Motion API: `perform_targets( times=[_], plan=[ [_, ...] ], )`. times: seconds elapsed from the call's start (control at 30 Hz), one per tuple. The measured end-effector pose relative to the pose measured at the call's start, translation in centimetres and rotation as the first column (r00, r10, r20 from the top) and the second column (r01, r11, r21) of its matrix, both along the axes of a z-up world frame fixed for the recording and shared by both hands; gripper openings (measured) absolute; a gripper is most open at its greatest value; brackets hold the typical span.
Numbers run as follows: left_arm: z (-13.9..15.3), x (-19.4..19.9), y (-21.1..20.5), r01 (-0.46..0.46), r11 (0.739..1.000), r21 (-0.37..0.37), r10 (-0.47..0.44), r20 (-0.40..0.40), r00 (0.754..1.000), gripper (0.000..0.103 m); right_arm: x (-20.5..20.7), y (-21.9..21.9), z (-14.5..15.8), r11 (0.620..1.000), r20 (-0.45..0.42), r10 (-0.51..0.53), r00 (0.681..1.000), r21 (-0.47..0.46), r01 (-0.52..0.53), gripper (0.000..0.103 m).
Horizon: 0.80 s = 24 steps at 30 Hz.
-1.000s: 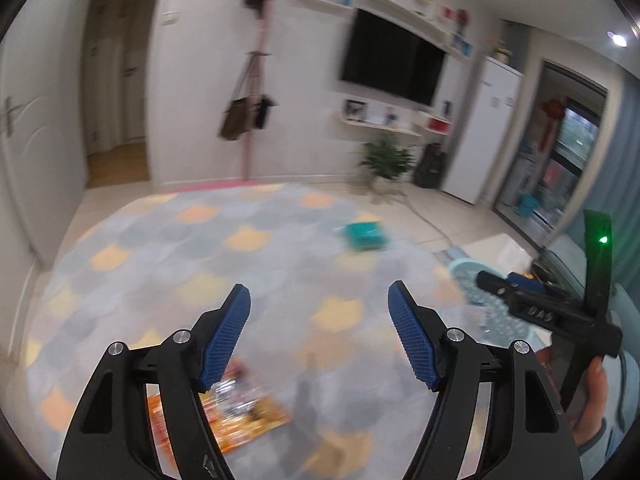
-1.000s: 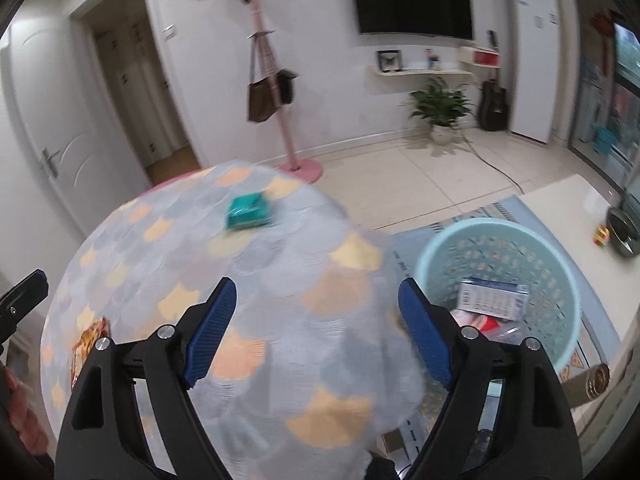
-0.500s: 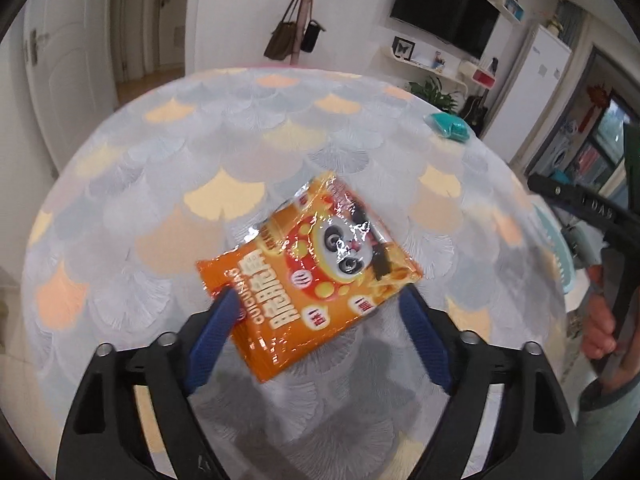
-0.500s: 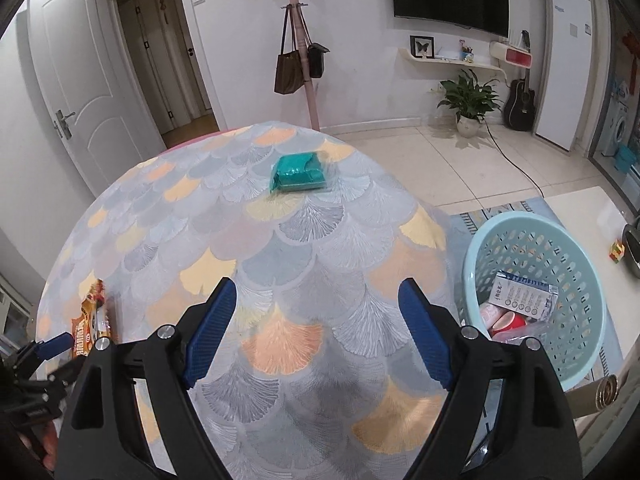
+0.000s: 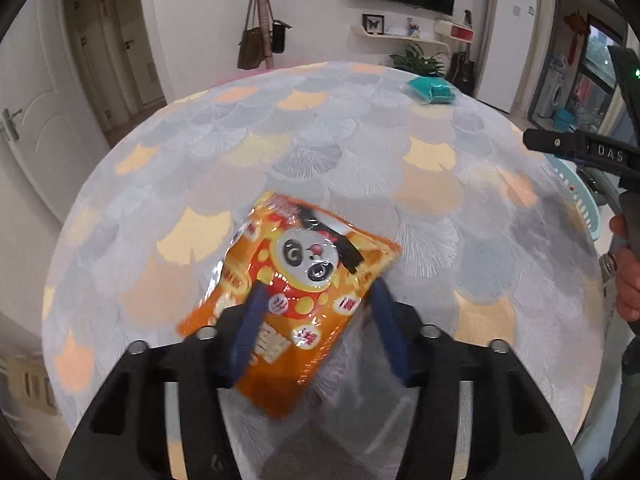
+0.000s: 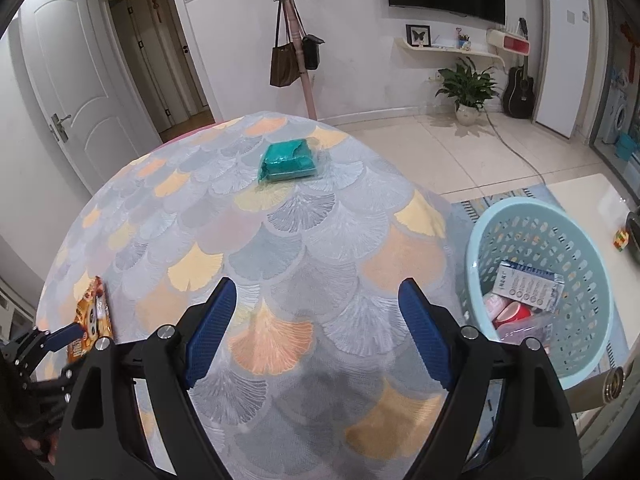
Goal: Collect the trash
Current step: 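Grasp the orange snack bag with the left tool while the right tool grasps the teal packet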
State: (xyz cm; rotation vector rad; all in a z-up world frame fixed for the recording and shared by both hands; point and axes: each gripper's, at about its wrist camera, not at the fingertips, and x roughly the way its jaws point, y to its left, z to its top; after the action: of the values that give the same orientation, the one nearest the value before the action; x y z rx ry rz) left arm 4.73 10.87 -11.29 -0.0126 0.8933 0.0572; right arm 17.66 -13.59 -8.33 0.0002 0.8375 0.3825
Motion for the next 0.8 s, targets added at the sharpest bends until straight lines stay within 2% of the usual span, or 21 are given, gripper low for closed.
perform_targets(
  times=[0.03,0.07,0.1,0.17,0.23,0.4,0.6,0.7,0.8],
  plan=[
    [0.0,0.0,0.0,0.004,1.000,0.004,-0.004,0.004,1.000,0.042,0.0,0.2,0.0,1.000,0.001,0.002,1.000,-0.001,-0.002,0.079],
    [0.1,0.0,0.0,0.006,1.000,0.003,-0.006,0.007,1.000,0.036,-0.1,0.3,0.0,1.000,0.005,0.007,1.000,-0.005,-0.007,0.079],
    [0.2,0.0,0.1,0.023,1.000,-0.019,-0.022,0.015,1.000,0.021,-0.1,0.6,0.0,1.000,0.010,0.012,1.000,-0.013,-0.012,0.079],
    [0.5,0.7,-0.4,0.044,0.998,-0.043,-0.043,0.016,0.999,0.006,0.1,1.1,0.2,0.999,0.026,0.017,1.000,-0.037,-0.016,0.079],
    [0.7,1.2,-0.8,0.046,0.999,-0.022,-0.045,0.023,0.999,0.004,0.6,1.5,0.6,0.999,0.030,0.025,0.999,-0.042,-0.023,0.079],
    [1.9,3.0,-0.8,0.069,0.996,-0.054,-0.066,0.067,0.996,0.001,3.3,2.6,1.5,0.999,0.035,0.039,0.999,-0.039,-0.037,0.079],
    [3.5,6.2,0.2,0.081,0.986,-0.149,-0.059,0.145,0.988,0.001,7.9,3.9,1.2,1.000,-0.032,0.021,0.999,0.018,-0.021,0.079],
    [3.7,7.2,0.7,0.099,0.971,-0.218,-0.058,0.186,0.981,0.001,9.6,5.6,0.8,0.999,-0.028,0.022,0.999,-0.024,-0.023,0.080],
    [3.5,8.0,0.9,0.100,0.965,-0.243,-0.051,0.201,0.978,0.001,11.1,7.1,0.1,0.997,-0.018,0.010,1.000,-0.077,-0.011,0.080]
  ],
)
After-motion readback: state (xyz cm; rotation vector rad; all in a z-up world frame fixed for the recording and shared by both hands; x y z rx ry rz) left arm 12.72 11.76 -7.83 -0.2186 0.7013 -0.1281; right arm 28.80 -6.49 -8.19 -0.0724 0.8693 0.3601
